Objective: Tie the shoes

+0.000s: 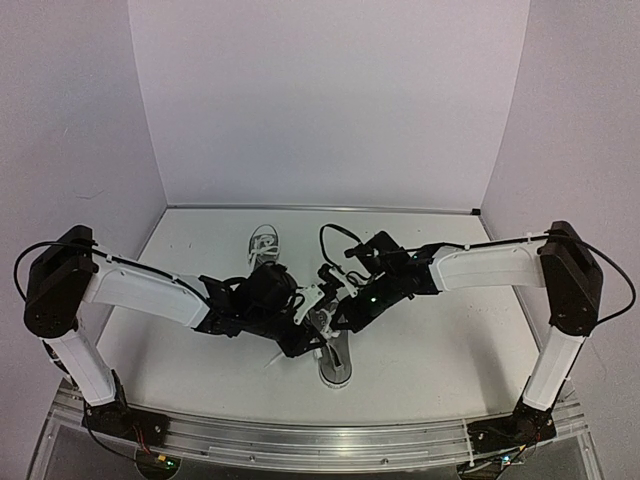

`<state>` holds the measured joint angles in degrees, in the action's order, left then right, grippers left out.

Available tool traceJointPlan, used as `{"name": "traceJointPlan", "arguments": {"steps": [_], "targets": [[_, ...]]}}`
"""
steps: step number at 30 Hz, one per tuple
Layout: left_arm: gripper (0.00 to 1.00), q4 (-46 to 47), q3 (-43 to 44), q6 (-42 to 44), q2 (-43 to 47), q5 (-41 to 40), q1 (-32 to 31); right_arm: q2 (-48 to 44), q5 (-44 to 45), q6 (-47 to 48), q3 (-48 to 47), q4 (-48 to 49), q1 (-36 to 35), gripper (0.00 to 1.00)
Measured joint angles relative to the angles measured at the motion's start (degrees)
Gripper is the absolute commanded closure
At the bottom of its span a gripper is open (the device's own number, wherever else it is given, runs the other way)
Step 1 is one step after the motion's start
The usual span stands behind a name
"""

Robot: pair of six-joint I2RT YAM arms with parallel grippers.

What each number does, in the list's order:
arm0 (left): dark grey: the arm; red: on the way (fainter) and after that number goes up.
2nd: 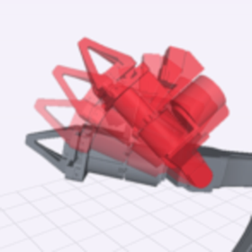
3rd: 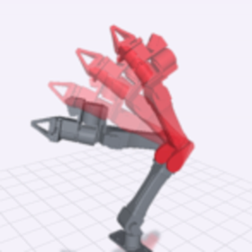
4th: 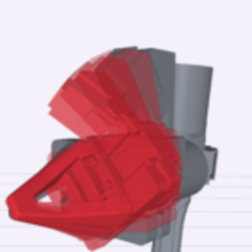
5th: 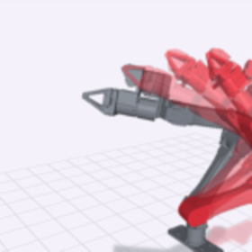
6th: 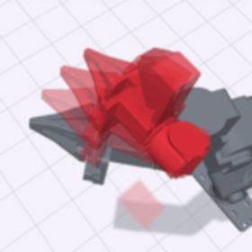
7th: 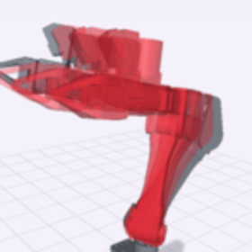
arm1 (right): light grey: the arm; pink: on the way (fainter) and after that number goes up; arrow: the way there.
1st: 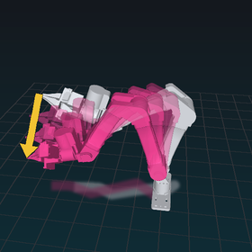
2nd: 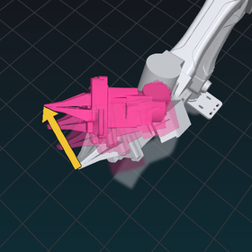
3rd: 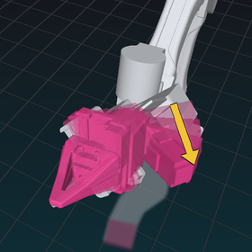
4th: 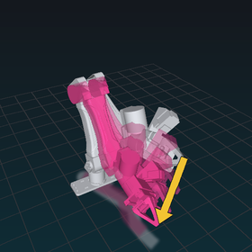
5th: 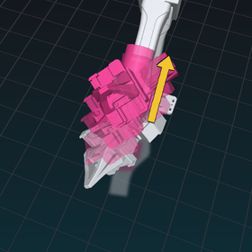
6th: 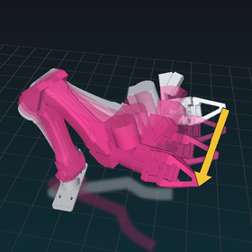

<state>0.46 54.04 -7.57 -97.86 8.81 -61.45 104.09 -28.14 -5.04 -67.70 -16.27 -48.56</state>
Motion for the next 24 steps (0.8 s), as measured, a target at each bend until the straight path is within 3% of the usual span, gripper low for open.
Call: {"name": "traceJointPlan", "arguments": {"steps": [7,24], "targets": [[1.00,-0.71,0.00,0.13,0.01,-0.50,0.38,0.00,0.42,-0.01,0.01,0.01,0.00,1.00],[1.00,-1.24,-2.91,-0.43,3.47,-1.95,4.01,-1.21,3.78,-1.17,4.62,1.72,0.99,1.00]]}}
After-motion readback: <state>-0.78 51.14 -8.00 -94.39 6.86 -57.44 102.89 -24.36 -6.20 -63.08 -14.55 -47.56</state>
